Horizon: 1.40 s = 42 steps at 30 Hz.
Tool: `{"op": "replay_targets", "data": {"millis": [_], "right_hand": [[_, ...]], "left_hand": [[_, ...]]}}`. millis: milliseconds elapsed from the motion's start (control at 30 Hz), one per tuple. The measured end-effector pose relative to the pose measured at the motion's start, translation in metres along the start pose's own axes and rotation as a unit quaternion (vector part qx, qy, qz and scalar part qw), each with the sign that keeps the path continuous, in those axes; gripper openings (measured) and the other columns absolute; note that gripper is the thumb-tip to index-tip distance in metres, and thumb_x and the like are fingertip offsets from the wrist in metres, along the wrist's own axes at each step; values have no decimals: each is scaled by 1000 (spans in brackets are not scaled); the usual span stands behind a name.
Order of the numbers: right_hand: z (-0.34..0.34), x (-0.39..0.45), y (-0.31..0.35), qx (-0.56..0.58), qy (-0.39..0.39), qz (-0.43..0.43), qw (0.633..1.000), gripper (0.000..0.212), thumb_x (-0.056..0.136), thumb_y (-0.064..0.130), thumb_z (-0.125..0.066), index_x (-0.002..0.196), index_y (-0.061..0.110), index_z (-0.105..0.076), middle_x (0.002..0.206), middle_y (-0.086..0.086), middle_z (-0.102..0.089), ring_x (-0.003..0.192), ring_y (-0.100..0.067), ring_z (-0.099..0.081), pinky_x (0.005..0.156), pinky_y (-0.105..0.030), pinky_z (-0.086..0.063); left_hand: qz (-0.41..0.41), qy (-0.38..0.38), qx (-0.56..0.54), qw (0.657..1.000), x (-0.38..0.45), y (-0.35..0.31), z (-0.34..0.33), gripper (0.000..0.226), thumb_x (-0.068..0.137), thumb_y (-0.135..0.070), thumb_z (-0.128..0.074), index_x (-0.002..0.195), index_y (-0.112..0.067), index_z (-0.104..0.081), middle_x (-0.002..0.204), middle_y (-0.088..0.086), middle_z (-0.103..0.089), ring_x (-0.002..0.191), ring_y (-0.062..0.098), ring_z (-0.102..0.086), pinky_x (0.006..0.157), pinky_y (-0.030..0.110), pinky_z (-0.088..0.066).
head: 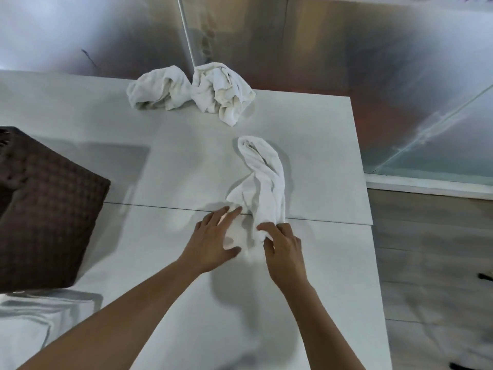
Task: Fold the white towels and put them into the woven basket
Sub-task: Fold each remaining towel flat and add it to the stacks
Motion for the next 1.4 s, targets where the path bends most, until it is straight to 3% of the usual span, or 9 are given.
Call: {"op": "replay_targets", "data": {"millis": [200,400,567,733,800,933,1033,1167,1400], "right_hand": [[41,-46,58,178,16,-39,983,50,97,15,-61,133,45,-45,105,21,-62,93,-1,-60,74,-12,-45],[85,-75,107,191,-83,-22,978,34,92,14,-66,111,41,-59,94,17,-62,85,-8,-61,70,-23,-49],[125,-100,129,41,-208,22,977,21,92,15,-68,106,30,-74,107,10,-56,101,-15,-57,92,-39,-44],[153,-119,169,-21,-248,67,966,12,98,32,-63,101,28,-73,121,13,-66,118,-13,-57,107,-34,-32],[165,-129,192,-5,-259,98,961,14,97,35,-62,93,25,-71,101,13,-70,106,-14,-63,101,-41,-42],[182,-147,229,150,-196,60,967,25,93,38,-71,80,22,-57,74,11,-61,69,-5,-53,63,-16,-41],[193,-155,255,182,-194,86,960,29,93,35,-72,83,14,-55,77,6,-60,69,-7,-51,63,-18,-41],[208,-165,278,227,-190,103,950,23,91,29,-77,87,13,-61,79,10,-63,70,-4,-57,63,-19,-47],[203,-176,303,350,-78,88,929,17,94,19,-73,89,3,-71,79,-3,-72,73,-17,-68,70,-27,-56]], "left_hand": [[-121,-134,-125,976,-54,-49,37,42,94,-44,-60,134,-31,-58,131,-13,-61,121,11,-52,102,33,-45],[-108,-189,-162,962,-99,-53,100,12,99,-22,-59,110,-27,-63,100,-14,-69,93,10,-61,81,26,-50],[-119,-192,-192,955,-133,-54,155,11,101,-20,-54,107,-27,-61,88,-22,-60,87,3,-58,69,11,-41],[-144,-189,-232,943,-165,-64,188,12,105,-23,-46,99,-27,-55,84,-12,-63,78,10,-57,65,23,-44],[-129,-192,-260,938,-176,-67,200,14,105,-20,-41,96,-22,-51,80,-8,-60,72,7,-52,60,22,-40],[-109,-216,-297,924,-196,-69,227,23,105,-22,-32,103,-8,-51,93,7,-63,89,26,-57,80,40,-46],[-124,-203,-365,900,-214,-77,247,34,101,-40,-38,116,-20,-60,111,-3,-68,107,19,-61,99,45,-47],[-109,-210,-307,922,-231,-81,273,63,79,-78,-51,120,-31,-60,111,-17,-67,105,8,-62,90,34,-51],[-123,-312,-188,923,-256,-75,314,29,92,-43,-65,103,-20,-50,102,0,-54,93,21,-52,79,35,-42]]}}
Point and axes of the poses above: each hand's wrist, its own x-axis towards the middle knuckle, its own z-axis out of the back of the hand, y = z × x, the point moved 7 cm from there along x, towards the middle knuckle
